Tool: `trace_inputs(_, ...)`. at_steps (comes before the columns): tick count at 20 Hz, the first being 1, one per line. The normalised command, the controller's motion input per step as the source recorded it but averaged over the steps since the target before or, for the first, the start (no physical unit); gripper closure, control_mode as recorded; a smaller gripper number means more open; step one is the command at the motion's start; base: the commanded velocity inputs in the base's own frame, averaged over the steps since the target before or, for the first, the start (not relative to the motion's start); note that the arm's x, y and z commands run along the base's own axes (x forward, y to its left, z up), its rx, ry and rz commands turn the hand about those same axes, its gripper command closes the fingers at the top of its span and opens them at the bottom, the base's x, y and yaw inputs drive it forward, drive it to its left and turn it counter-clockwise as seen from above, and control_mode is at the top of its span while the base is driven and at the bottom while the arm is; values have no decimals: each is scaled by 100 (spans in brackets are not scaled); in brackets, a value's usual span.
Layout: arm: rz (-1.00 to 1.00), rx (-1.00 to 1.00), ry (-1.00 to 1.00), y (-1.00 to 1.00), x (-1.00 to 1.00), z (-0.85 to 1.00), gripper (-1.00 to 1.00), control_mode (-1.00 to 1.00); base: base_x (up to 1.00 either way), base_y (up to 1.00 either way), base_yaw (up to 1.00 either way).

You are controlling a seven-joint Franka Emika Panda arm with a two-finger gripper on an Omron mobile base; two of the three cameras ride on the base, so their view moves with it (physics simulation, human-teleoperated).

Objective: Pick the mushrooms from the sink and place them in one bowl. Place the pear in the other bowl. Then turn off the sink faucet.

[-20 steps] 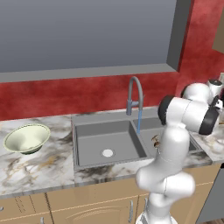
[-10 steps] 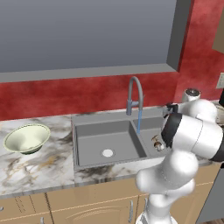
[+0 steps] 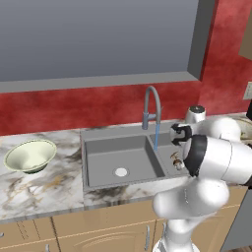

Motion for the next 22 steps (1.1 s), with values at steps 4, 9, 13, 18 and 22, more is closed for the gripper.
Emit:
trace_inputs(4, 9, 2, 10, 3, 27, -31, -100, -100, 0, 0, 0)
trace_inputs(9, 9, 1, 11, 0, 14, -37, -100, -100, 0, 0, 0)
trace_inputs(13, 6, 1, 5, 0, 2, -39, -100, -100, 0, 0, 0)
trace_inputs(18, 5, 4, 1, 0, 0, -44, -100, -100, 0, 0, 0)
trace_inputs(22, 6, 7, 2, 0, 7, -45, -100, -100, 0, 0, 0)
